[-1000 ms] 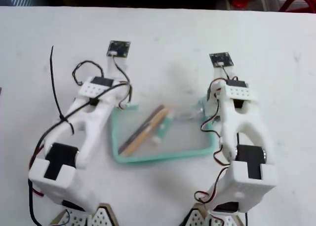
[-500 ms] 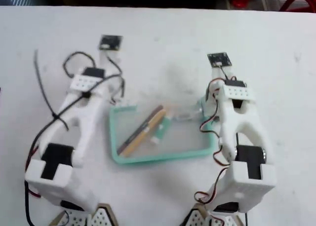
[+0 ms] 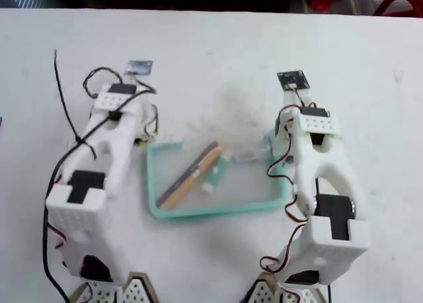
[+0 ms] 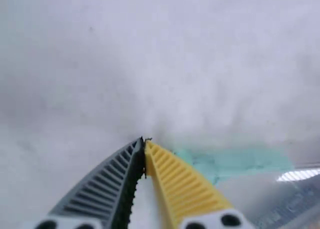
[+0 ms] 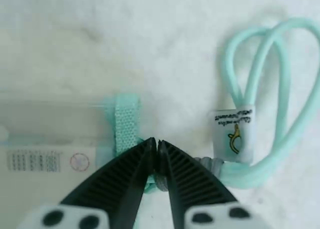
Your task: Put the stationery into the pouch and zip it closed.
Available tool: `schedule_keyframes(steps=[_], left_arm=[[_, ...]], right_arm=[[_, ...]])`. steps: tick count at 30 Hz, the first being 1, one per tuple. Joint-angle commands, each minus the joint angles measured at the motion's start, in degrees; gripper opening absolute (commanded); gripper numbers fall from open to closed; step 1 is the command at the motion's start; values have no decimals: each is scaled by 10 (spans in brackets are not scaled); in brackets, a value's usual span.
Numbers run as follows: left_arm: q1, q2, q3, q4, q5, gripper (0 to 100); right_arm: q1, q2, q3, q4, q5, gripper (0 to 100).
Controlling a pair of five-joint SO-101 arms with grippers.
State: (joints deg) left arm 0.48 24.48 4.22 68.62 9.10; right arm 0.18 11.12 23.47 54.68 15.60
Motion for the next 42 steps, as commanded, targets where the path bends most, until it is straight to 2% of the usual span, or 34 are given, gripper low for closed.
schedule_keyframes(steps=[1,6,12,16,20,26,30,37,42], left_arm=[[17,42,-64,51,7,22],[29,72,-111,57,35,22],[101,70,-149,56,55,22],[113,68,-165,57,69,22],[61,52,-184,74,73,22],[-93,-18,-279,219,-22,22],[-102,-15,-229,280,-77,22],[-17,14,-53,191,-76,22],[45,17,-25,135,-47,22]], right_arm=[[-18,-3,4,14,4,17],[-20,-3,4,12,4,17],[-19,-3,4,11,3,17],[-21,-3,3,4,1,17],[-19,-3,3,4,1,17],[-18,-3,3,4,1,17],[-20,-3,3,4,4,17],[-18,-2,4,6,4,17],[-18,-2,4,6,3,17]])
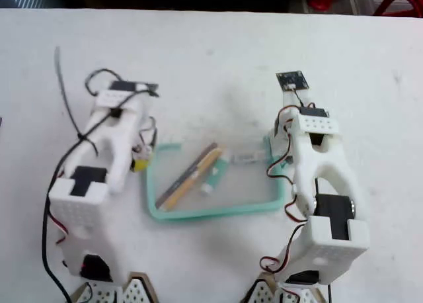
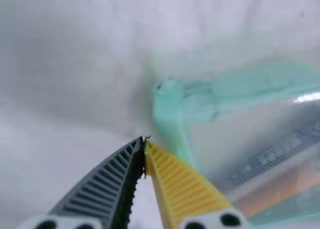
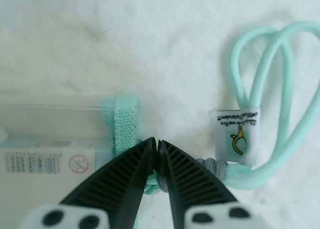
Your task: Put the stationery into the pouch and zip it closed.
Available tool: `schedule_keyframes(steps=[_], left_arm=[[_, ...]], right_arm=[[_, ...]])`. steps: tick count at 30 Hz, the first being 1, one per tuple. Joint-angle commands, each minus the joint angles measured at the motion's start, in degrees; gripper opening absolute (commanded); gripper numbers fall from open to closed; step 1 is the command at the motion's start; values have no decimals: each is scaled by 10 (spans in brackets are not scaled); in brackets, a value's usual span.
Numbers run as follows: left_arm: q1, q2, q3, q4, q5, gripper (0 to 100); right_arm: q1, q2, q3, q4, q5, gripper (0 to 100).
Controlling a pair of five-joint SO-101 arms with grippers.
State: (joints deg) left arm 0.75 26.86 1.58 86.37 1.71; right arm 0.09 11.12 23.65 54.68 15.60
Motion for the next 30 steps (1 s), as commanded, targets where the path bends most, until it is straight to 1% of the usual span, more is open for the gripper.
schedule_keyframes(steps=[1,5,10,15,24,27,30], left_arm=[[48,-7,1,-61,34,22],[58,-6,-4,-114,51,22],[81,-6,-7,-138,63,22],[95,-11,-13,-110,76,22],[93,-11,-47,-108,79,22],[80,-11,-55,-105,79,22],[61,-11,-69,-85,78,22]], right_arm=[[-17,-2,2,6,3,17],[-17,-2,2,6,2,17],[-18,-2,2,6,1,21],[-21,-2,-2,2,1,21],[-63,-2,-3,-55,4,17],[-65,-1,-11,-64,4,17],[-67,6,-21,-74,1,17]])
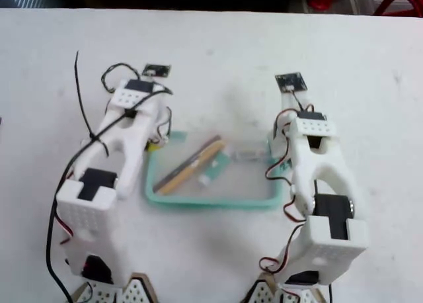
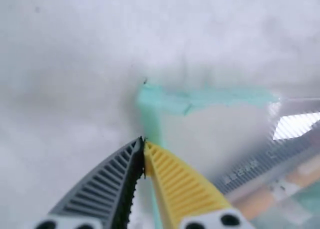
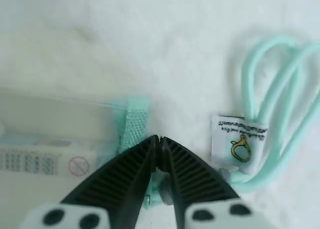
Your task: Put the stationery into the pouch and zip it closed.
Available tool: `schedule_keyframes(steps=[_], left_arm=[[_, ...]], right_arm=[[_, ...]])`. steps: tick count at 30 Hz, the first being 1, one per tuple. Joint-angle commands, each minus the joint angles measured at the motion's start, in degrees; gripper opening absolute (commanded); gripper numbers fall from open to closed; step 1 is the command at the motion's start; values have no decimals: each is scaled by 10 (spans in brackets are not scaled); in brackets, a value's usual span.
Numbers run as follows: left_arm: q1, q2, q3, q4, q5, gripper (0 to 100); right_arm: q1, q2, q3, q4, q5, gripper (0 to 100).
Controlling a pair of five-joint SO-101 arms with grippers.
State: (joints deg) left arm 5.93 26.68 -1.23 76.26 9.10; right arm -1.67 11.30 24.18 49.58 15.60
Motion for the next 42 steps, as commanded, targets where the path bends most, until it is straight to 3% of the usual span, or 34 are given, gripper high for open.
schedule_keyframes(steps=[1,10,14,26,34,38,42], left_arm=[[2,-9,-45,22,4,22],[-44,-13,-56,49,2,22],[-61,-59,-111,105,1,22],[-87,-313,-379,260,-50,23],[-73,-615,-292,248,-52,23],[-67,-770,-178,203,-55,23],[-67,-928,-47,124,-115,23]], right_arm=[[-56,8,-29,-29,1,17],[-108,45,-103,14,1,17],[-97,12,-136,66,0,17],[-66,-352,-191,277,-27,17],[-66,-669,-187,333,-26,17],[-66,-786,-154,333,-27,17],[-66,-879,-73,322,-27,17]])
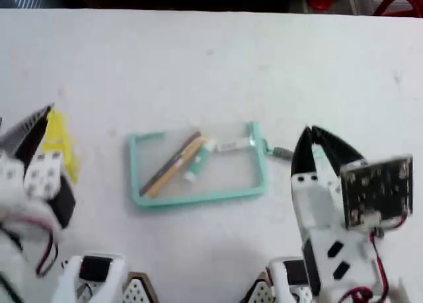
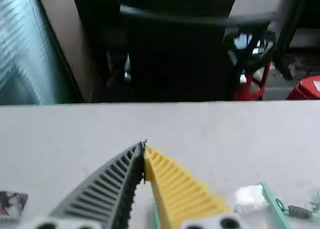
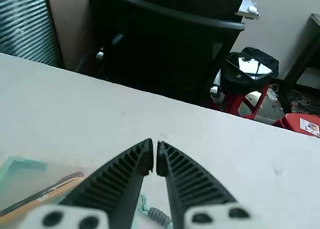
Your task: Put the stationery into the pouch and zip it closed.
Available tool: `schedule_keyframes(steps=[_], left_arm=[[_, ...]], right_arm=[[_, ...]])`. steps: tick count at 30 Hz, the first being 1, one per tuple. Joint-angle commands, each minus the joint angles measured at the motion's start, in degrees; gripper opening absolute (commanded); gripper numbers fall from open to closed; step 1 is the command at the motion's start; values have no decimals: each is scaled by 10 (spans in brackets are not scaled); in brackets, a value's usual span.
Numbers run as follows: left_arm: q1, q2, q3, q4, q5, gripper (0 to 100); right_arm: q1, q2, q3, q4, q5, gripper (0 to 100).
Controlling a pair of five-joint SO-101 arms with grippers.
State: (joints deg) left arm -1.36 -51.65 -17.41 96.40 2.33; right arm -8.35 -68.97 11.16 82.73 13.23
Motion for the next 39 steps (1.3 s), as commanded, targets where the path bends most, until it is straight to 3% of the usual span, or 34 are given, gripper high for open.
schedule_keyframes(steps=[1,6,11,18,22,25,33,39], left_arm=[[3,-185,152,-101,-56,23],[2,-389,331,-191,-76,23],[2,-548,448,-224,-107,23],[2,-524,564,-243,-119,24],[4,-525,702,-299,-198,24],[2,-525,816,-346,-242,24],[2,-525,1017,-417,-243,24],[2,-525,1117,-425,-243,24]], right_arm=[[0,-97,78,-15,-4,17],[1,-219,149,-29,-4,17],[1,-349,201,-45,-2,21],[0,-345,296,-52,1,21],[0,-345,413,-109,1,21],[0,-345,528,-184,1,21],[5,-345,851,-436,-4,22],[2,-341,857,-420,-4,22]])
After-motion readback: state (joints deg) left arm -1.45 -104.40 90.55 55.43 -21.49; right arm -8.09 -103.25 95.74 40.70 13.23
